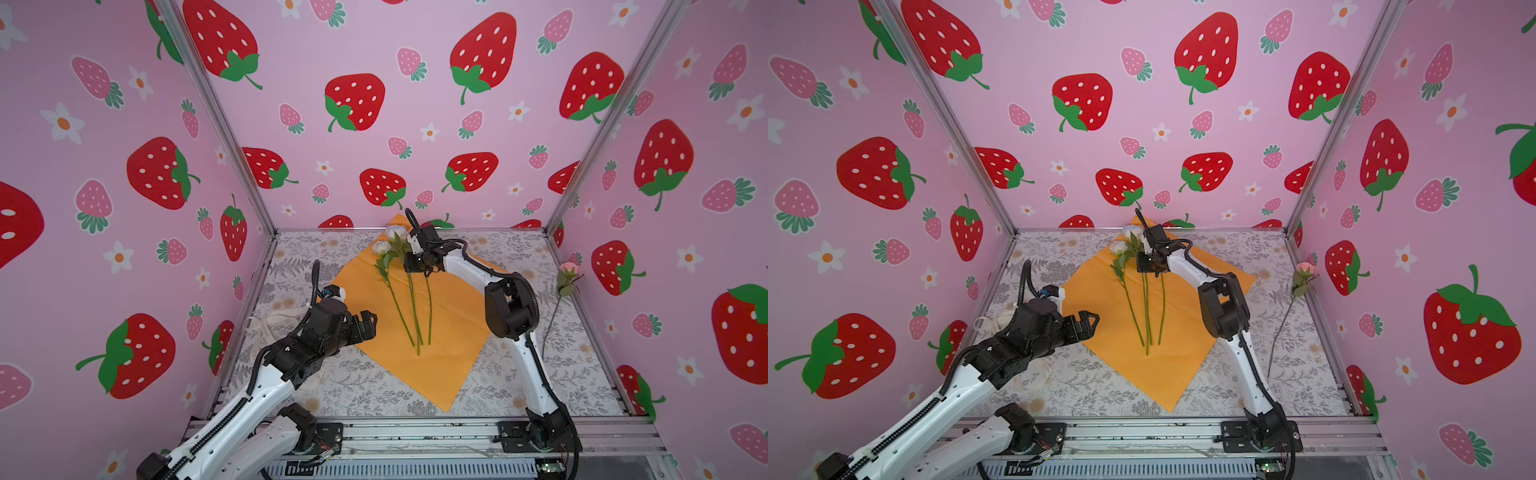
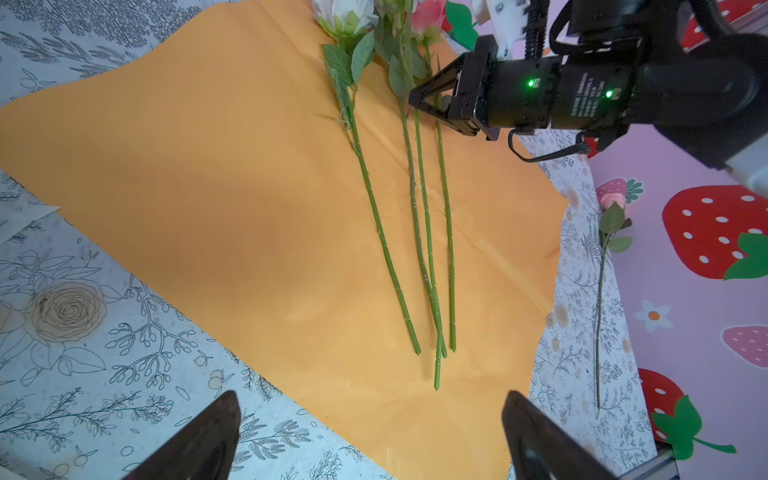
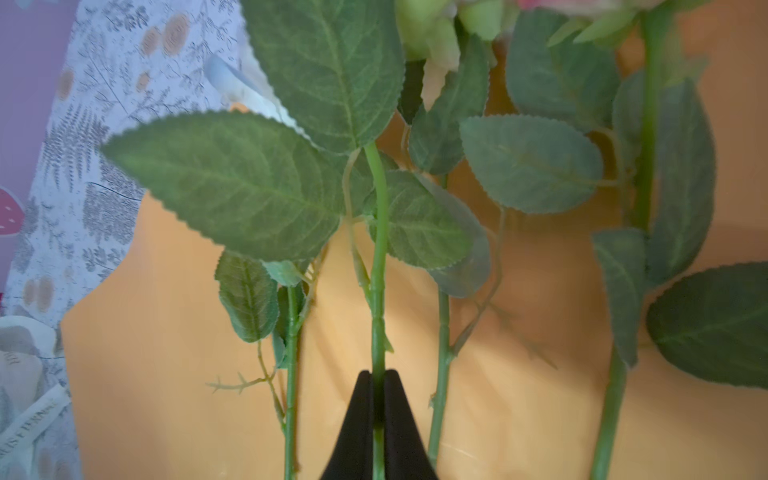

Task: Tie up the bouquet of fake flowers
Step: 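Lay the rose onto the paper with the others using the right gripper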

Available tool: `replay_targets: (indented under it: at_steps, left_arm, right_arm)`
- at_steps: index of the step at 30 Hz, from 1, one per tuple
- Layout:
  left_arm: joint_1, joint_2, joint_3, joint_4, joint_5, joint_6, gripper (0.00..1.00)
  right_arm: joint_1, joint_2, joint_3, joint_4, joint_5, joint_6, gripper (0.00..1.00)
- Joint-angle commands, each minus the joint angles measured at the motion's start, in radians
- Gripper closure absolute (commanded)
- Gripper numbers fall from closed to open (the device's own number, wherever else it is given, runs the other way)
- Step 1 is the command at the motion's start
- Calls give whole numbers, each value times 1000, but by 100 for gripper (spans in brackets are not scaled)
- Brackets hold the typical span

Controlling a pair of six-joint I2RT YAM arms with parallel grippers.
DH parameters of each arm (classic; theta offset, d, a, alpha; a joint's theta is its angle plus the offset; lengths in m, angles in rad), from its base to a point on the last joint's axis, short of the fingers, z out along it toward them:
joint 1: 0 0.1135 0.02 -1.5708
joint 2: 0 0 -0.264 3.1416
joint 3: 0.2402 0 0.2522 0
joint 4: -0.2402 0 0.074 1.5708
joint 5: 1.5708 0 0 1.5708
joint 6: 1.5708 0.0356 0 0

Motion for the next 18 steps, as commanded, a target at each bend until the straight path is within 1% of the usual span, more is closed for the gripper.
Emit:
replay_targets:
  at_steps: [1,7,11,13,17,18]
  left_arm:
    - [8,17,20,-7,12,9,1]
    - [12,61,12,28,59,8,1]
    - [14,91,24,40,94,18,1]
    - [14,104,25,54,118,18,1]
    - [13,142,18,101,171,5,1]
    - [15,157,17,114,207,1,1]
  right_arm:
    - [6,22,43,-34,32,6,81]
    - [5,1,33,-49,16,-21,74]
    - [5,-67,-16,-43,23,-34,70]
    - [4,-125,-75,-20,46,-38,68]
    - [-19,-280,-254,82,104,-34,66]
    - [-32,-321,-311,93,117,-30,65]
